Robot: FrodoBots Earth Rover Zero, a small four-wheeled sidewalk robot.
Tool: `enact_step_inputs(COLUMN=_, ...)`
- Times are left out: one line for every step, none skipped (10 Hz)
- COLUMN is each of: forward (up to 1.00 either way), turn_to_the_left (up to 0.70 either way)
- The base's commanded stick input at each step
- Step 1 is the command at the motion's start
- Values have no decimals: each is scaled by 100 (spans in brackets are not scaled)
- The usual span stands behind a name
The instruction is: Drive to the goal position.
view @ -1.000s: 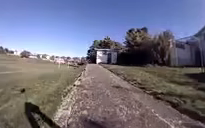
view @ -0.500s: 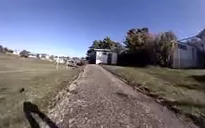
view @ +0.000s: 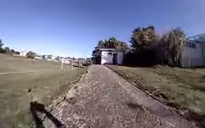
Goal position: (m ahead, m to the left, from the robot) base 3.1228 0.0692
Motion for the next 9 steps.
enact_step_inputs(forward=100, turn_to_the_left=1)
enact_step_inputs(forward=100, turn_to_the_left=1)
enact_step_inputs(forward=100, turn_to_the_left=1)
enact_step_inputs(forward=100, turn_to_the_left=1)
enact_step_inputs(forward=100, turn_to_the_left=1)
enact_step_inputs(forward=100, turn_to_the_left=1)
enact_step_inputs(forward=100, turn_to_the_left=1)
enact_step_inputs(forward=100, turn_to_the_left=1)
enact_step_inputs(forward=100, turn_to_the_left=1)
